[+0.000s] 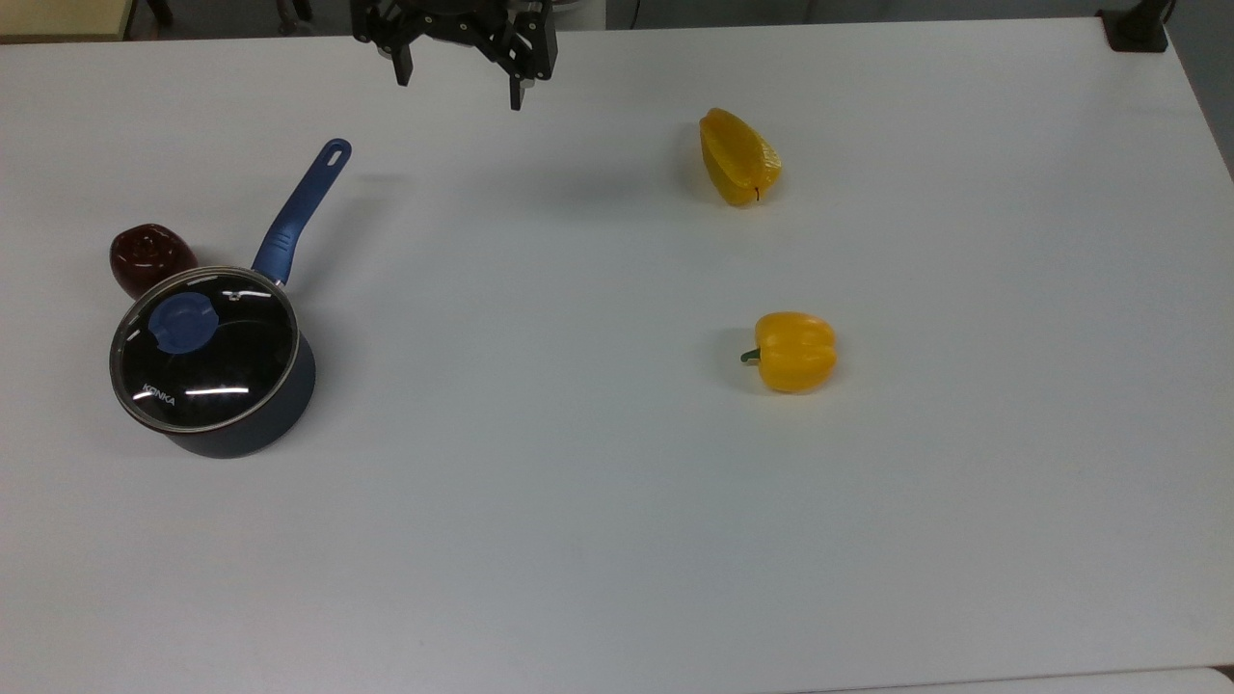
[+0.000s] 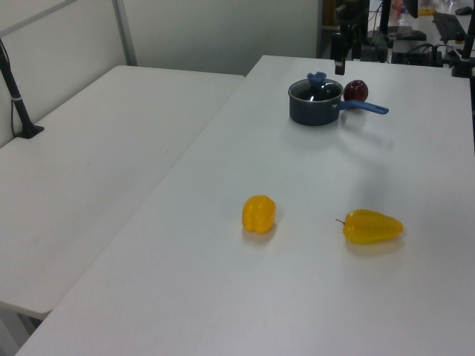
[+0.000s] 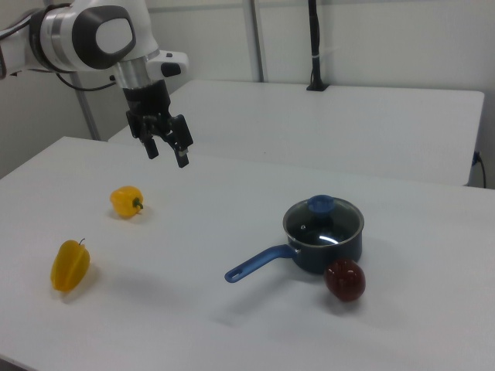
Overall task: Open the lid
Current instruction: 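Move the gripper from rest toward the dark blue saucepan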
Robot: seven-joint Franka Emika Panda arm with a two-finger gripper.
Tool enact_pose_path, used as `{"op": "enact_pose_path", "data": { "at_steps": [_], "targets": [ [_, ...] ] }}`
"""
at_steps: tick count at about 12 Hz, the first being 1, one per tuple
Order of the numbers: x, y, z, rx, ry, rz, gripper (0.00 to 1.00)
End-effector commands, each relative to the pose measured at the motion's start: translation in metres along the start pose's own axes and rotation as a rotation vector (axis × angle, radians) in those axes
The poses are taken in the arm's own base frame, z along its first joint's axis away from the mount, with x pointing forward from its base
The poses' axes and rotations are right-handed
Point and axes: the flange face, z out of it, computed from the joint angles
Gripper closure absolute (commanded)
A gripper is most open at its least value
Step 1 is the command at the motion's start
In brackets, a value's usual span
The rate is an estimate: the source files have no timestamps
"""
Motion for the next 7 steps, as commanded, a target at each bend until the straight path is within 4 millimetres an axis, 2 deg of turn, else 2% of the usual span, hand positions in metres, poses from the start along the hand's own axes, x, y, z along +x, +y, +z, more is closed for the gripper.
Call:
{"op": "enact_pose_path", "data": {
  "at_steps": [1,4,7],
  "targets": [
    [-0.004,-0.001,-0.006,0.018,0.011,-0.016,0.00],
    [-0.006,0.001,-0.008,0.018,0.013,-0.008,0.00],
    [0.003,0.026,-0.009,0.005,0.045,0.032,0.00]
  ]
}}
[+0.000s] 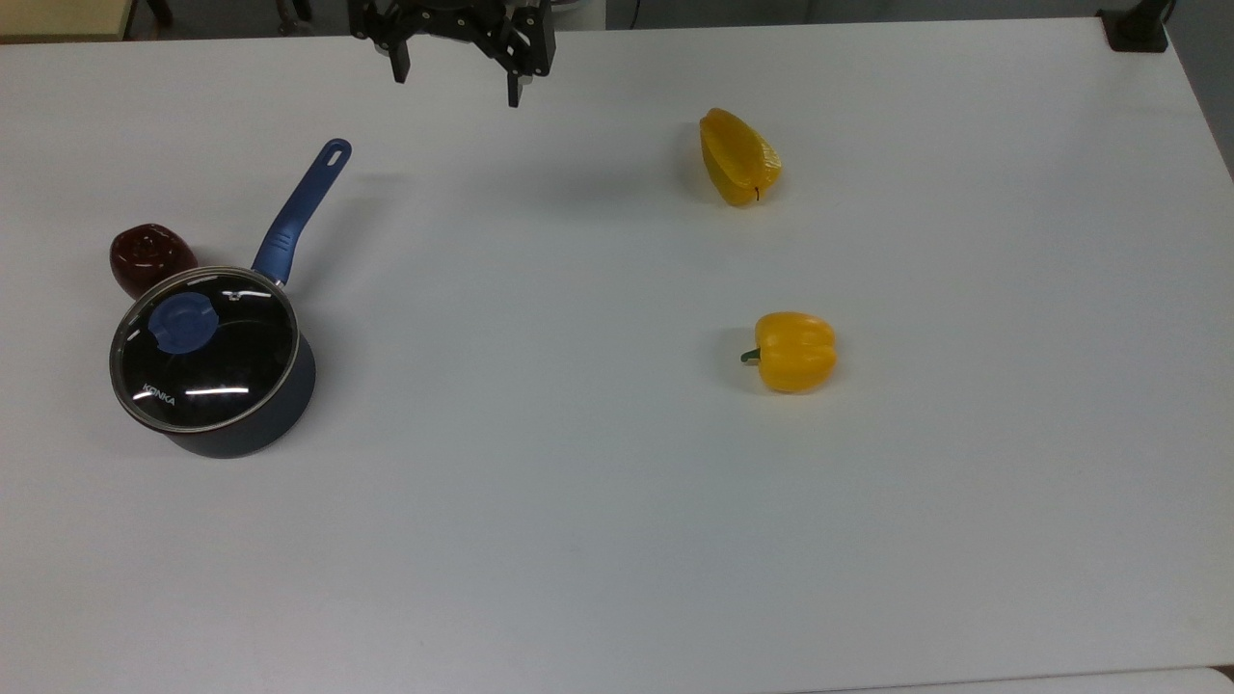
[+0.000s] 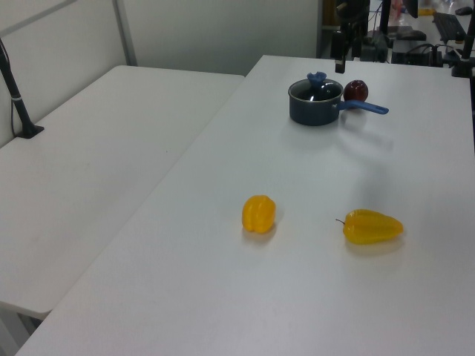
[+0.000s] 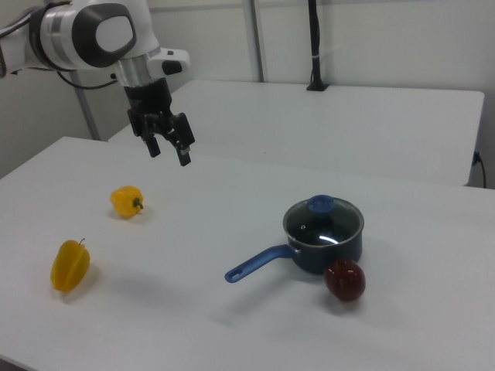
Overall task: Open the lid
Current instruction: 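Move the gripper from rest toward the dark blue saucepan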
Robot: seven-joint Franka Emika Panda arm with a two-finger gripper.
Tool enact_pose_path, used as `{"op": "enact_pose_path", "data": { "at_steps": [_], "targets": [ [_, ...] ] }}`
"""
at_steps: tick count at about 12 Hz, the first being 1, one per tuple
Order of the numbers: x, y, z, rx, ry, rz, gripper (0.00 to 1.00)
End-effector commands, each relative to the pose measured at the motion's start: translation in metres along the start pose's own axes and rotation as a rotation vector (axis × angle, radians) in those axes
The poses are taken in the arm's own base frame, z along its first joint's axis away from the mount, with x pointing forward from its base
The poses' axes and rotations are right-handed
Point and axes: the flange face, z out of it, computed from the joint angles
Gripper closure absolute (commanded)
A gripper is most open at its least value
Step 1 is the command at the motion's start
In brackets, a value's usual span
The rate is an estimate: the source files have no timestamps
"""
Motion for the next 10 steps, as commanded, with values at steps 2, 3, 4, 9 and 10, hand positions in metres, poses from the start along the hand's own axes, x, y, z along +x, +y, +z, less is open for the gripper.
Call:
{"op": "enact_pose_path", "data": {
  "at_steps": [2,3,4,9,10],
  "targets": [
    [0.013,0.050,-0.004,0.009,0.079,0.080,0.00],
    [0.018,0.068,-0.002,0.011,0.103,0.110,0.00],
    [0.027,0.089,0.006,0.011,0.123,0.144,0.00],
    [0.065,0.166,0.055,0.008,0.243,0.262,0.00],
    [0.072,0.174,0.068,0.007,0.257,0.273,0.00]
  ]
}}
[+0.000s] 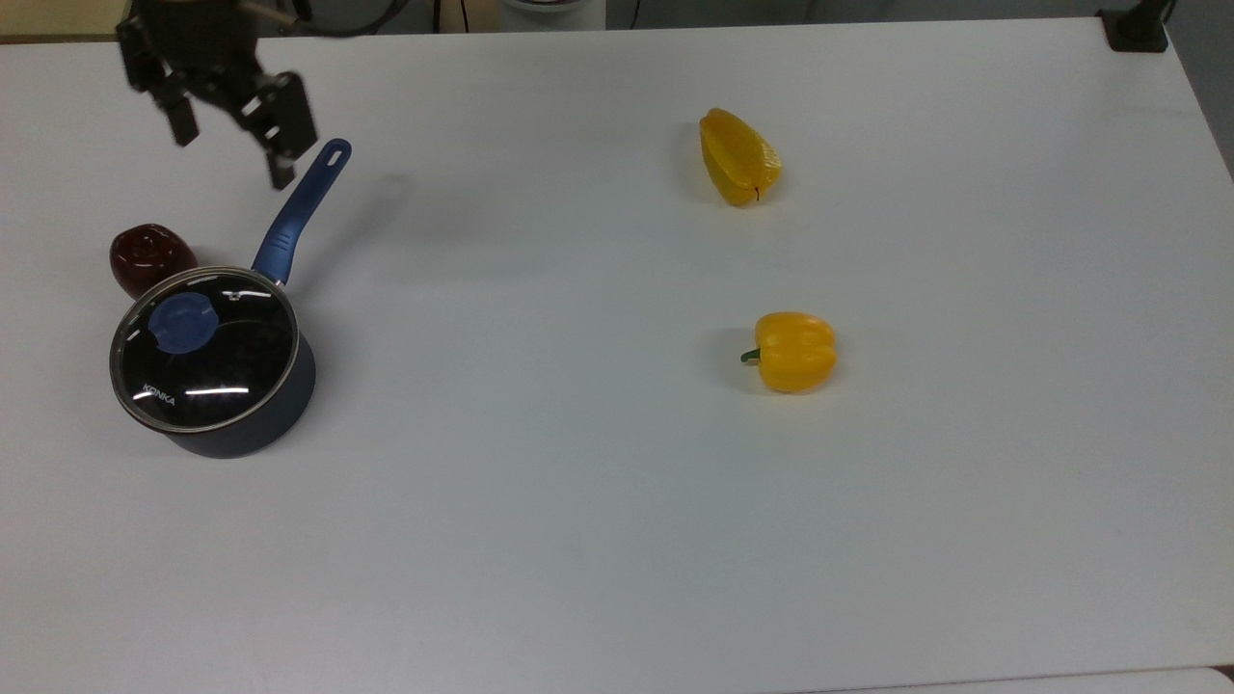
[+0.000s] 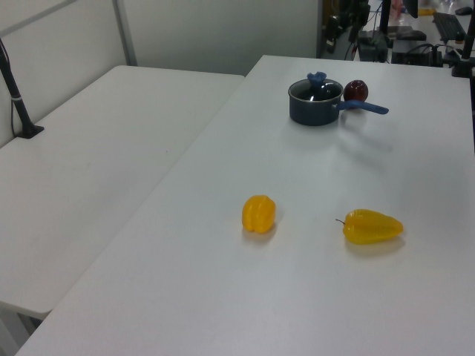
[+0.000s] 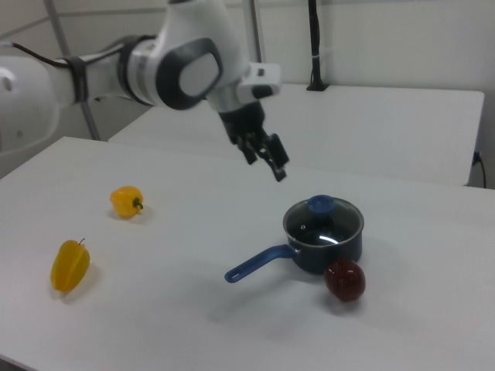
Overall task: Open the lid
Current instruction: 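Lower the gripper onto the blue knob of the glass lid and grasp it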
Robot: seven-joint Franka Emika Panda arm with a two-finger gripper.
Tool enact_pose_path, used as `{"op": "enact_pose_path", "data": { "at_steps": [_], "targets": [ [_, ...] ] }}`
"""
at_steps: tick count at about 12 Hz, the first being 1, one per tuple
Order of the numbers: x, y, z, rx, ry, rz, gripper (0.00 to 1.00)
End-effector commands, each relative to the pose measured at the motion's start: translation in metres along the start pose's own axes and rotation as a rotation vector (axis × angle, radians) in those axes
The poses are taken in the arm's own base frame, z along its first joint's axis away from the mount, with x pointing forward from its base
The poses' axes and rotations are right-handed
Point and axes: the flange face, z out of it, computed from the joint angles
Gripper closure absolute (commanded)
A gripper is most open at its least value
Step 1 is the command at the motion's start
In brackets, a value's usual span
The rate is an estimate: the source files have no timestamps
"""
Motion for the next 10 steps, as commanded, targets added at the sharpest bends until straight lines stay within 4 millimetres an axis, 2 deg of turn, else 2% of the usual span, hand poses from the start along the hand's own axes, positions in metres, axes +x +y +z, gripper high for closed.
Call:
{"op": "enact_pose_path", "data": {
  "at_steps": [1,7,9,10],
  "targets": [
    [0.016,0.017,0.035,0.007,0.058,0.023,0.00],
    [0.036,0.019,0.117,0.030,0.168,0.031,0.00],
    [0.038,0.027,0.134,0.012,0.181,0.029,0.00],
    [0.038,0.030,0.136,0.005,0.180,0.026,0.00]
  ]
}}
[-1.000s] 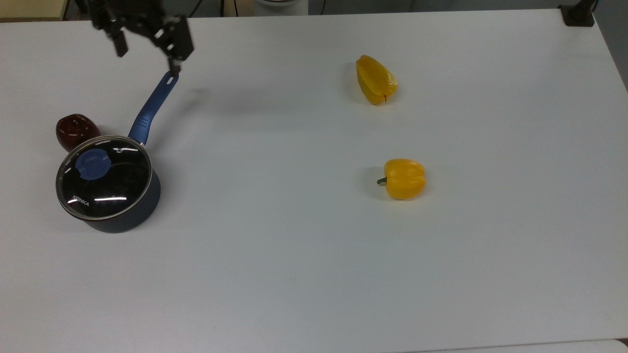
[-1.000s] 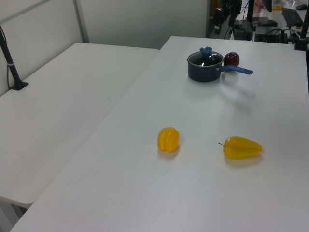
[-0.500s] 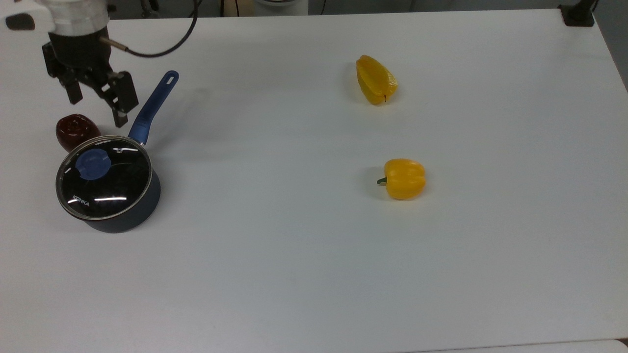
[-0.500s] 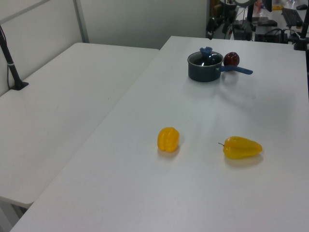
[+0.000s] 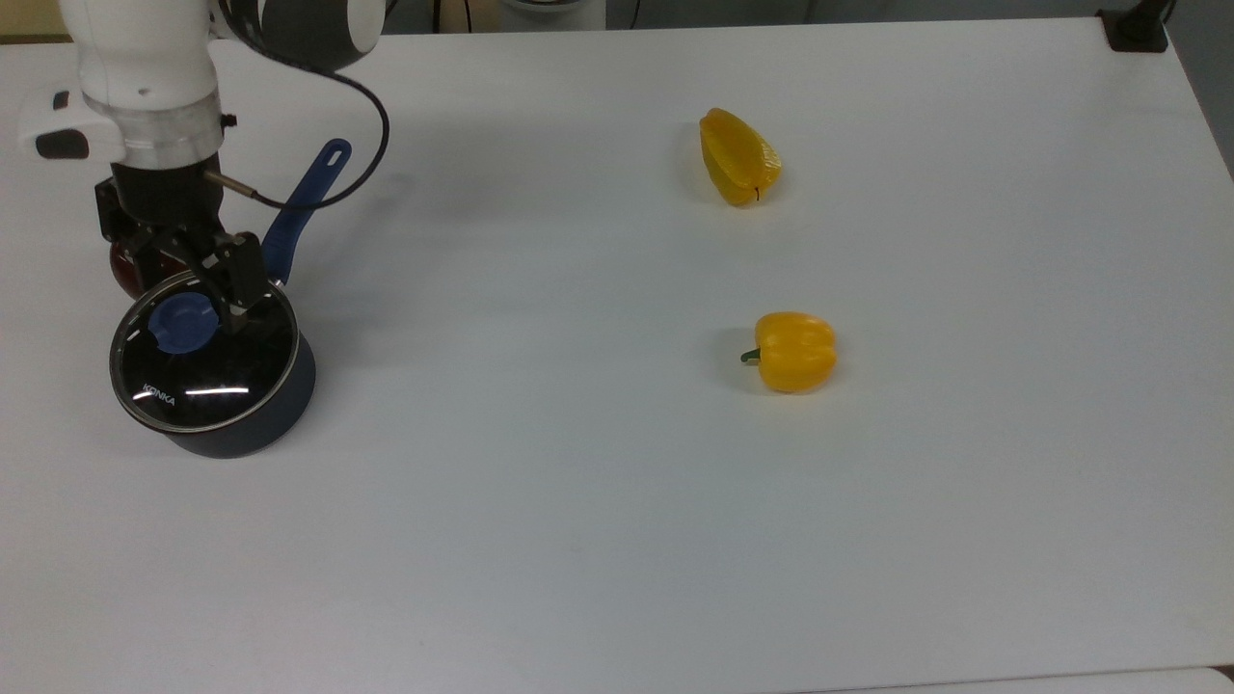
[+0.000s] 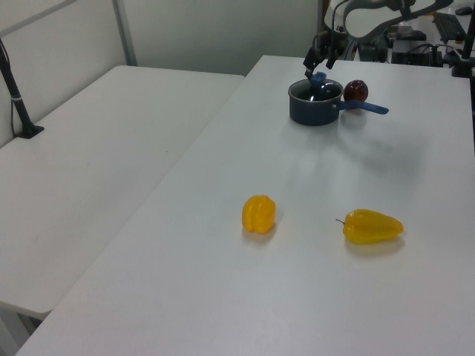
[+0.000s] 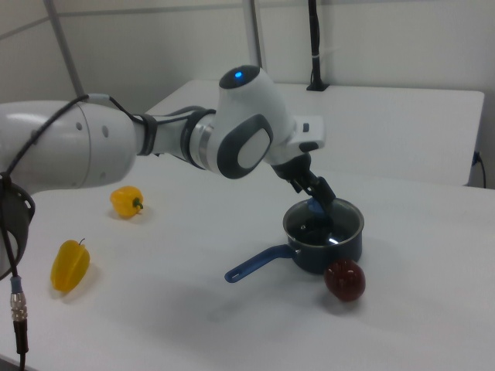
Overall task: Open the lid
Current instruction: 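Lower the gripper onto the blue knob of the glass lid and grasp it, then lift the glass lid off the saucepan and carry it toward the yellow peppers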
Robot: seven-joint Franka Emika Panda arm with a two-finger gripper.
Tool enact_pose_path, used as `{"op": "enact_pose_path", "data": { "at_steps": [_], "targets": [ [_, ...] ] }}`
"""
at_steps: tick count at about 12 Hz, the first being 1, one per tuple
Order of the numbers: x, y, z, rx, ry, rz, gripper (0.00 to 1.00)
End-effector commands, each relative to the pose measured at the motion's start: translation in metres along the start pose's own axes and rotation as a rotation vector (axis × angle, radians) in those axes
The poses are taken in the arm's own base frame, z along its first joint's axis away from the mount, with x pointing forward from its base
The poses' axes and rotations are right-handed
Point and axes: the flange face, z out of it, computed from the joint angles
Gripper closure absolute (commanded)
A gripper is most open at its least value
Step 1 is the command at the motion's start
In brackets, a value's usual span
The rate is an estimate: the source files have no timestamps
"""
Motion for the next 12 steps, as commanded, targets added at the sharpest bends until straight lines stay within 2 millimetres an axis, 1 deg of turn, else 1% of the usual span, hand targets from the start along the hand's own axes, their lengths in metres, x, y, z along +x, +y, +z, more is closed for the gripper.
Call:
{"op": "enact_pose_path", "data": {
  "at_steps": [1,3,4,6,7,8,10,11,12],
  "targets": [
    [0.000,0.012,0.012,-0.024,0.017,-0.010,0.00],
    [-0.001,0.010,0.017,-0.025,0.021,-0.017,0.00],
    [-0.002,0.005,0.019,-0.026,0.019,-0.029,0.06],
    [-0.003,0.000,0.019,-0.029,0.018,-0.040,0.34],
    [-0.003,-0.003,0.017,-0.028,0.022,-0.022,0.43],
    [-0.003,-0.003,0.016,-0.028,0.022,-0.014,0.50],
    [-0.002,-0.011,0.010,-0.022,0.030,-0.018,0.68],
    [-0.002,-0.010,0.006,-0.022,0.031,-0.014,0.69],
    [0.001,-0.006,-0.006,-0.024,0.040,-0.010,0.69]
  ]
}}
